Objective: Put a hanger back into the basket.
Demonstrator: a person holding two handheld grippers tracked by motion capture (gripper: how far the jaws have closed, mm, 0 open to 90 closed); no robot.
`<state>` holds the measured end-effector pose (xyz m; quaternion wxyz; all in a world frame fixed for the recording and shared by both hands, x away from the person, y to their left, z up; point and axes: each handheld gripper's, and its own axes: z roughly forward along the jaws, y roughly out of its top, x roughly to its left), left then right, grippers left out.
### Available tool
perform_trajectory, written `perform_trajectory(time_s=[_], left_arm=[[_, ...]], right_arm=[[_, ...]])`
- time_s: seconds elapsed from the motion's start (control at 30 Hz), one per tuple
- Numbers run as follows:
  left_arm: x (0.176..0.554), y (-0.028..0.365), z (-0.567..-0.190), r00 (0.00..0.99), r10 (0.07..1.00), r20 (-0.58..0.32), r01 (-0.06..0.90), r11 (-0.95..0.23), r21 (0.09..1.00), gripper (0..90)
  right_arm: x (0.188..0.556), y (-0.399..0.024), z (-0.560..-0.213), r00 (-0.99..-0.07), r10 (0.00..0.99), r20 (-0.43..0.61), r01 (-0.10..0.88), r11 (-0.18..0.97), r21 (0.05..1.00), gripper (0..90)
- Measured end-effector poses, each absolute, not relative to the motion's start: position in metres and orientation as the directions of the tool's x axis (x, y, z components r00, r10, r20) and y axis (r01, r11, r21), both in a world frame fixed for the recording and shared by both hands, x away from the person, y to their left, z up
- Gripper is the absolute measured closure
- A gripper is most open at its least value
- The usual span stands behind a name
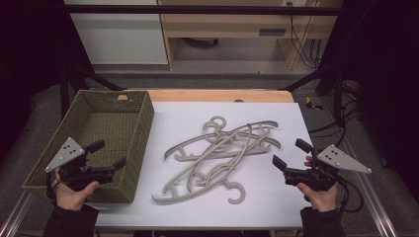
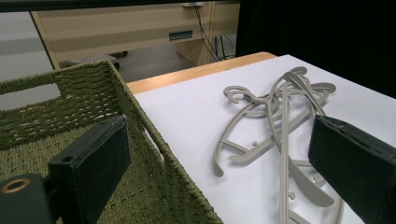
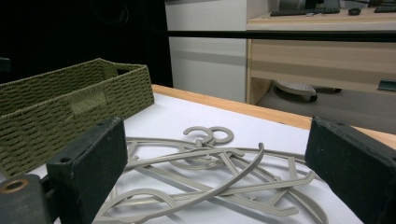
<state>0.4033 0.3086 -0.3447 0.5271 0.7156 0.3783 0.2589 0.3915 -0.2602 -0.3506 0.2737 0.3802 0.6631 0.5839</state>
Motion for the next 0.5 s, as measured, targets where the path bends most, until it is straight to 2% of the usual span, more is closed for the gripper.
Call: perform_trajectory(time_s=[0.23, 0.5], left_arm=[[0.401, 0.292, -0.34, 0.611, 0.792, -0.006, 0.258, -0.191, 0.947, 5.8], [0.4, 0.254, -0.341, 0.676, 0.736, 0.031, 0.264, -0.281, 0.923, 5.9]], right_arm=[[0.39, -0.261, -0.349, -0.559, 0.825, 0.077, 0.185, 0.035, 0.982, 6.2], [0.39, -0.258, -0.349, -0.568, 0.82, 0.063, 0.191, 0.056, 0.98, 6.1]])
